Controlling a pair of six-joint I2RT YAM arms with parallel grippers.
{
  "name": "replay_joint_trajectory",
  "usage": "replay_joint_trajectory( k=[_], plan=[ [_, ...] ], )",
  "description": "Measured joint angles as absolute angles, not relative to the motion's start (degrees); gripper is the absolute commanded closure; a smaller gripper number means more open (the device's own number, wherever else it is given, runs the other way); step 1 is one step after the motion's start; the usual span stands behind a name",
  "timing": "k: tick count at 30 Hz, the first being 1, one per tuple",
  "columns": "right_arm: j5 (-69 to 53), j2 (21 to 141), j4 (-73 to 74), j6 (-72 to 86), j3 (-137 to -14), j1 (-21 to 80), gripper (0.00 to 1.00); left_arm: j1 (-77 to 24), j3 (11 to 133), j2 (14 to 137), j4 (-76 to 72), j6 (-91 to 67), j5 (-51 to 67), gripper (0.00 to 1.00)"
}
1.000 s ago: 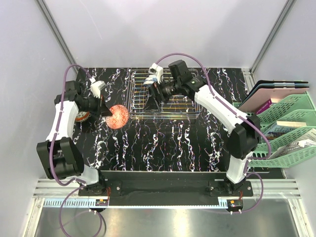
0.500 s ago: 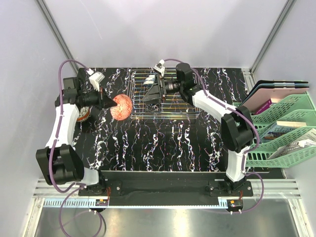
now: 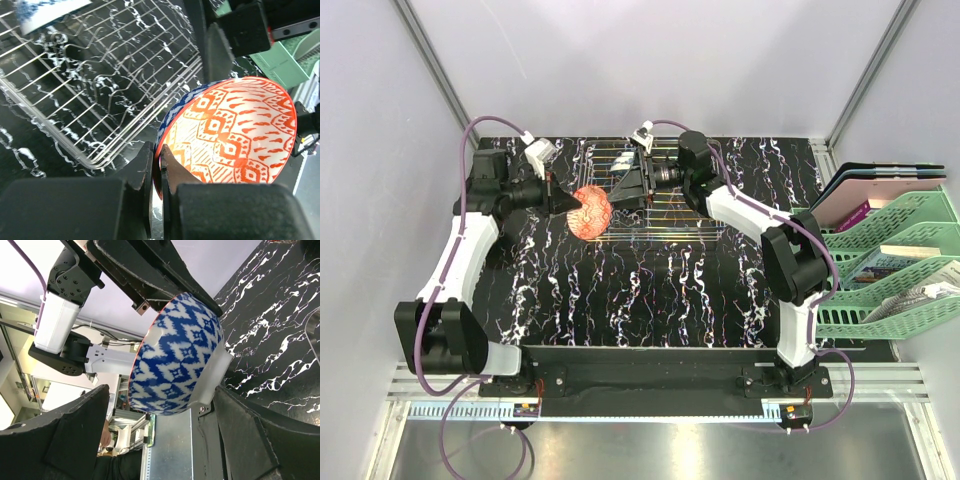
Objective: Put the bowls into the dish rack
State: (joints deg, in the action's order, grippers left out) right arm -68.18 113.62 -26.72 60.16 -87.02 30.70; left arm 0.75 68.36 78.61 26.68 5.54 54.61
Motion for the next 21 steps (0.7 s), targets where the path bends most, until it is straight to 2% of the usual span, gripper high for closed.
replay_joint_trajectory(
  k=[14,21],
  plan=[
    [-68.1,114.8,-27.2,60.3,-86.3,30.8,0.09,-1.4,68.4,78.9,24.1,4.0,52.8,1.00],
    [-68.2,114.8,-27.2,60.3,-86.3,31.6,0.13,-2.4,68.4,78.9,23.0,3.9,51.9,1.00]
  ],
)
